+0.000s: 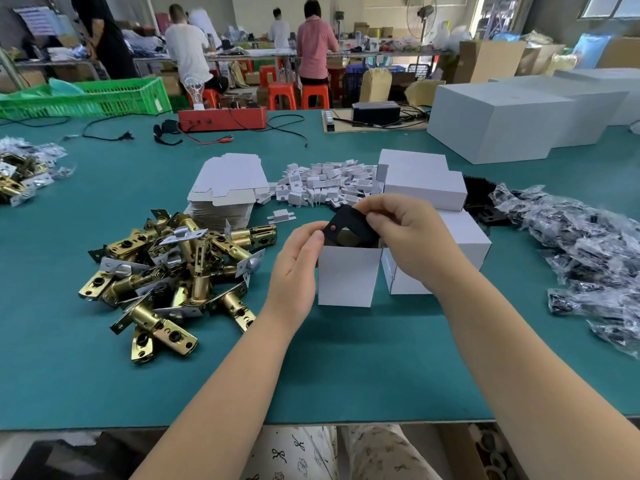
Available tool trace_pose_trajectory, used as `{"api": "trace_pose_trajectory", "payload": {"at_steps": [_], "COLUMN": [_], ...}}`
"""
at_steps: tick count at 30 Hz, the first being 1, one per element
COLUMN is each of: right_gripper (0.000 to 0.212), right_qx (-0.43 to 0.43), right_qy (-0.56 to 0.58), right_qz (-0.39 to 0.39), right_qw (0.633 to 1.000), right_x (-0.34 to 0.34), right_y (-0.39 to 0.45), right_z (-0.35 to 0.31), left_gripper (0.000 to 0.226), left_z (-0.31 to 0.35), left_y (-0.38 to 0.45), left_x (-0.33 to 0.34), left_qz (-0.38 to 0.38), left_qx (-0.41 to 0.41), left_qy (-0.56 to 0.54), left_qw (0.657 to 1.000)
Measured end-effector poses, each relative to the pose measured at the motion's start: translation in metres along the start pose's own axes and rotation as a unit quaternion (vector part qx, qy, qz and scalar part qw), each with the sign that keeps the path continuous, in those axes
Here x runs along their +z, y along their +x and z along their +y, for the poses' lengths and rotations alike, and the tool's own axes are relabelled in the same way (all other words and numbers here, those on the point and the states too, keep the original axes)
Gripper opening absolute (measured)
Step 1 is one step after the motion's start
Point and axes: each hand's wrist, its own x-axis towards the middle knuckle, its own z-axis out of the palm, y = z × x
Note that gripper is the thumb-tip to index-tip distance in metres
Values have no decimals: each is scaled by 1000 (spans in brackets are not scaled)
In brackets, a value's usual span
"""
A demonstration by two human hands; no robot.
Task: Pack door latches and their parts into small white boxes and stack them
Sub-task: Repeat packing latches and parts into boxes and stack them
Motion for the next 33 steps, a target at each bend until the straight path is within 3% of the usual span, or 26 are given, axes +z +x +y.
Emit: {"api": "trace_pose_trajectory", "payload": {"at_steps": [6, 10, 13, 17, 21, 26, 28, 30, 33], "right_gripper": [29, 28, 28, 30, 30, 30, 27, 25, 25], "right_qx": [-10, -53, -59, 15, 12, -2, -47, -100, -91], "right_qy": [-52, -163, -202, -111, -118, -220, -214, -146, -81], "right_qz": [-24, -33, 30, 133, 58, -81, -25, 91, 235], "right_qw": [998, 985, 977, 985, 991, 972, 975, 980, 964], "right_x": [2, 1, 6, 8, 7, 10, 9, 2, -22], "right_y": [4, 5, 10, 19, 27, 25, 18, 6, -16], "right_z": [-11, -10, -5, -5, -7, -5, -6, -5, 12], "left_gripper": [34, 34, 29, 24, 29, 33, 34, 35, 27], "left_z": [-4, -7, -5, -4, -6, -8, -8, -7, -8], "left_y": [0, 4, 12, 21, 18, 18, 17, 16, 13], "left_x": [-3, -3, -1, -2, -6, -7, -7, -7, -10], "left_qz": [-30, -32, -44, -49, -50, -52, -51, -53, -53], "left_qx": [4, -1, -16, -51, -54, -37, -36, -35, -24], "left_qy": [6, 18, 26, 45, 13, 14, 16, 19, 17], "left_qw": [1000, 999, 999, 997, 997, 998, 998, 998, 998]}}
